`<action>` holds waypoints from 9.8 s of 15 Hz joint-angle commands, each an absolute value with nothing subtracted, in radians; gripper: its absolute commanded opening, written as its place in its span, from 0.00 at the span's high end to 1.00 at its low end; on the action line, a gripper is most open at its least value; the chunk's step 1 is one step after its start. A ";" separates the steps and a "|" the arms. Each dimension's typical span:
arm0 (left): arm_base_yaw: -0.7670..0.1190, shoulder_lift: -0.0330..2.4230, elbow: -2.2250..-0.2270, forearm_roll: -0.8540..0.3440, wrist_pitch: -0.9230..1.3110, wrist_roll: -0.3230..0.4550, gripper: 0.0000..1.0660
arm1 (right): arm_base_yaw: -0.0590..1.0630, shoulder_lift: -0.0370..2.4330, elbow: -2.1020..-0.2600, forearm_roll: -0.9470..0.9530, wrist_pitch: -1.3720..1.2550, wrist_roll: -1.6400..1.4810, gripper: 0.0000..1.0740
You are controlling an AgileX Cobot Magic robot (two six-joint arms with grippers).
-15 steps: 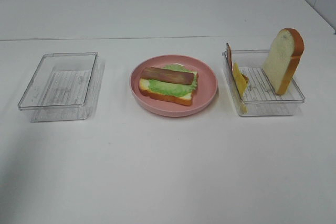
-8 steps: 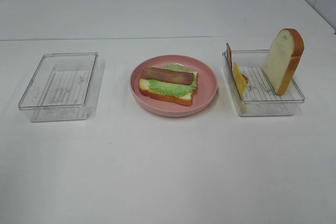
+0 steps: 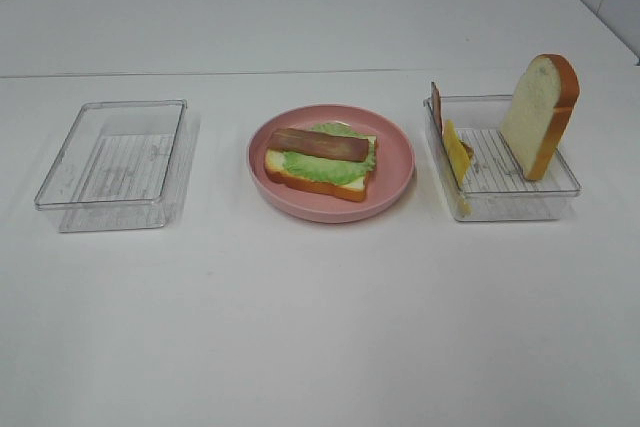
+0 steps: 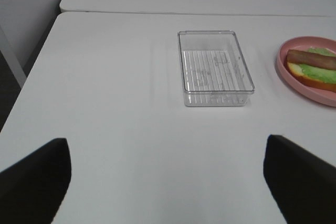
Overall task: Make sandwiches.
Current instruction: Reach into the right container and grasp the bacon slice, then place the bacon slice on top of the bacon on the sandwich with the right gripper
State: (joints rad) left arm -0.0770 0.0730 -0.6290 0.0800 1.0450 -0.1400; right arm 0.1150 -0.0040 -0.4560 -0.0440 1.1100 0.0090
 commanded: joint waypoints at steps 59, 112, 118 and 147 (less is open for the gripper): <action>-0.076 -0.022 -0.519 -0.060 1.074 -0.011 0.15 | 0.112 0.945 -0.774 -0.096 0.591 0.000 0.10; -0.076 -0.022 -0.519 -0.060 1.074 -0.010 0.15 | 0.331 2.338 -1.958 -0.106 0.991 0.048 0.19; -0.076 -0.022 -0.519 -0.060 1.074 -0.010 0.15 | 0.331 2.338 -1.958 -0.204 0.981 0.132 1.00; -0.076 -0.022 -0.519 -0.060 1.074 -0.010 0.15 | 0.601 2.193 -1.956 0.312 0.981 -0.097 1.00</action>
